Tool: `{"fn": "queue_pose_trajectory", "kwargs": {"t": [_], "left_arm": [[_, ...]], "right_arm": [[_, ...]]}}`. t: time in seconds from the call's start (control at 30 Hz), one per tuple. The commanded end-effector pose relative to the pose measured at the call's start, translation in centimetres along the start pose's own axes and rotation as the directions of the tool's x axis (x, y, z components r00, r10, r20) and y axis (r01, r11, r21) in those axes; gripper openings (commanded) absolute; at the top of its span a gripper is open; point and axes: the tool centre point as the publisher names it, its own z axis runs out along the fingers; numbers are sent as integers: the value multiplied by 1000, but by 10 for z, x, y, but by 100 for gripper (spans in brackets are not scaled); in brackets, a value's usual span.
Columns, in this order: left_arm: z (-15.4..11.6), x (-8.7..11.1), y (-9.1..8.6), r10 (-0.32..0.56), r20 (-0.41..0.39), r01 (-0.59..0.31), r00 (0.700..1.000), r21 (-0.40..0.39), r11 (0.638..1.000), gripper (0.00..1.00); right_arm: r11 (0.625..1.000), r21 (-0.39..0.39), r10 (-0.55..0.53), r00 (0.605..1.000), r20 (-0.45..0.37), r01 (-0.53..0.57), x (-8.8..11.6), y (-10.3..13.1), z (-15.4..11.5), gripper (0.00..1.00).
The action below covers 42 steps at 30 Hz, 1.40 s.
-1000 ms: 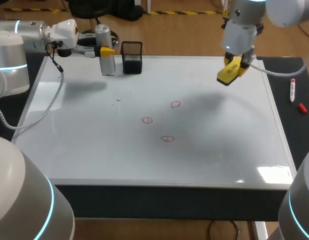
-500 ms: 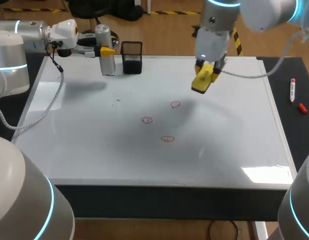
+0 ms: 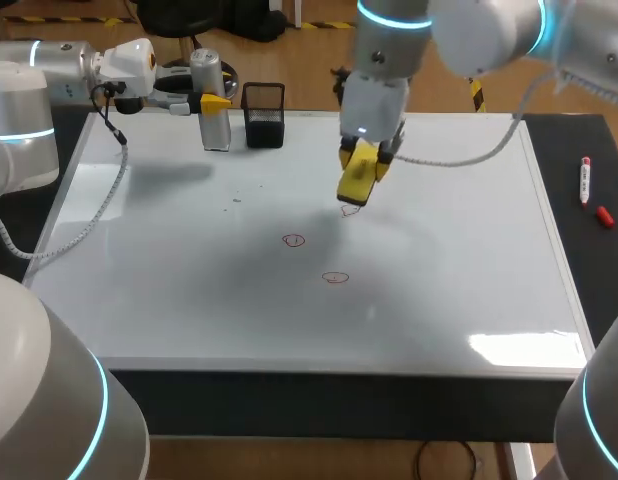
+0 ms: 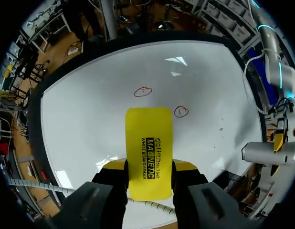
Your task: Pick up the inspection probe, press it on each red-marked spot on the whiteboard one by one, put down the probe, pick up the eraser, and wipe off all the red marks.
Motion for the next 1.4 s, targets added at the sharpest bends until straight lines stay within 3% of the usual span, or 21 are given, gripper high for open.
{"fn": "queue_pose_trajectory", "kwargs": {"t": [0.03,0.73,1.4], "left_arm": [[0,1,-1,1,2,-1,1000,-1,1000,0],[0,1,-1,1,2,-1,1000,-1,1000,0],[0,1,-1,1,2,-1,1000,-1,1000,0]], "right_arm": [[1000,7,-18,999,-29,18,-23,10,18,0],[995,7,-102,995,7,102,-88,63,61,0],[991,-32,-132,991,-11,132,-104,79,89,0]]}}
